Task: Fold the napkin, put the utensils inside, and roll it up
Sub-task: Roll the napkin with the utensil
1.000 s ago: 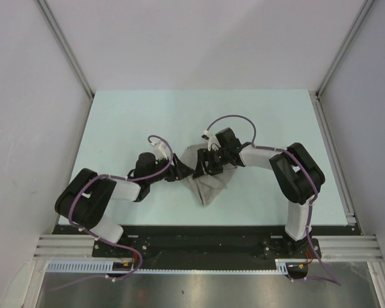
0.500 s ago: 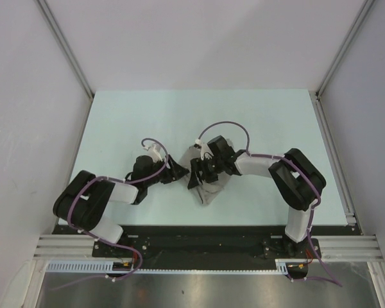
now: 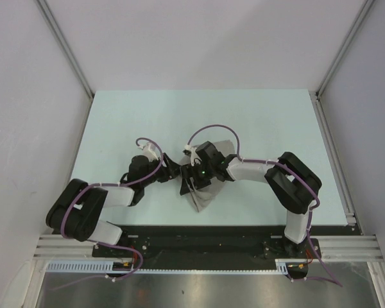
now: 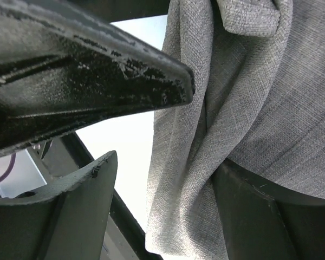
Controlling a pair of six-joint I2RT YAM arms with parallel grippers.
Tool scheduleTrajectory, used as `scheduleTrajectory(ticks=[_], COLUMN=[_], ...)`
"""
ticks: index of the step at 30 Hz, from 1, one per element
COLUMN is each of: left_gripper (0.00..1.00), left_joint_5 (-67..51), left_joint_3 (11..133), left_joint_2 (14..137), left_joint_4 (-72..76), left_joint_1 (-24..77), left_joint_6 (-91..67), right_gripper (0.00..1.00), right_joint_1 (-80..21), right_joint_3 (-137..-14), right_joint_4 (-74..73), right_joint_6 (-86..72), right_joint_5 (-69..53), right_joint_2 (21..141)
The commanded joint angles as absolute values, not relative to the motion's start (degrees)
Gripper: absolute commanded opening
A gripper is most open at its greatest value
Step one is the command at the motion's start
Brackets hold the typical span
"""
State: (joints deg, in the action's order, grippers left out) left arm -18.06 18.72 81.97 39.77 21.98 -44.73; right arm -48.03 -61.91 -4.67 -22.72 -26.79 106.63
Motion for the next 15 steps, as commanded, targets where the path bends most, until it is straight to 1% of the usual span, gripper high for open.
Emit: scheduleTrajectory(ticks=[1, 3, 4, 5, 10, 15], left_gripper=[0.67, 0.67, 0.67, 0.67, 0.67, 0.66], left_joint_5=[-20.0, -20.6, -20.7, -20.6, -20.2, -20.0], left_joint_3=[18.1, 17.9, 17.9, 18.0, 18.5, 18.6], left_joint_2=[83.8, 84.1, 84.6, 84.9, 88.6, 91.0], left_joint_4=[45.3, 47.1, 48.0, 48.2, 50.4, 51.9], left_joint_1=[21.5, 21.5, 21.6, 21.6, 21.6, 21.5], left_joint_6=[-46.7, -47.2, -47.6, -47.8, -48.4, -49.6], right_gripper=[0.75, 0.77, 0.87, 0.94, 0.96, 0.97], right_joint_1=[-48.7, -48.8, -49.0, -49.1, -49.9, -52.6], right_joint_3=[-63.0, -62.7, -62.6, -62.6, -62.1, -61.7], right_joint_4=[-5.6, -5.8, -5.8, -6.1, -6.4, -7.7], right_joint_6=[-22.9, -21.7, -21.3, -20.7, -18.4, -15.5], right_joint_5=[-23.4, -22.1, -21.5, -20.9, -17.8, -8.3], right_joint_2=[106.8, 105.9, 105.0, 104.6, 101.8, 97.7])
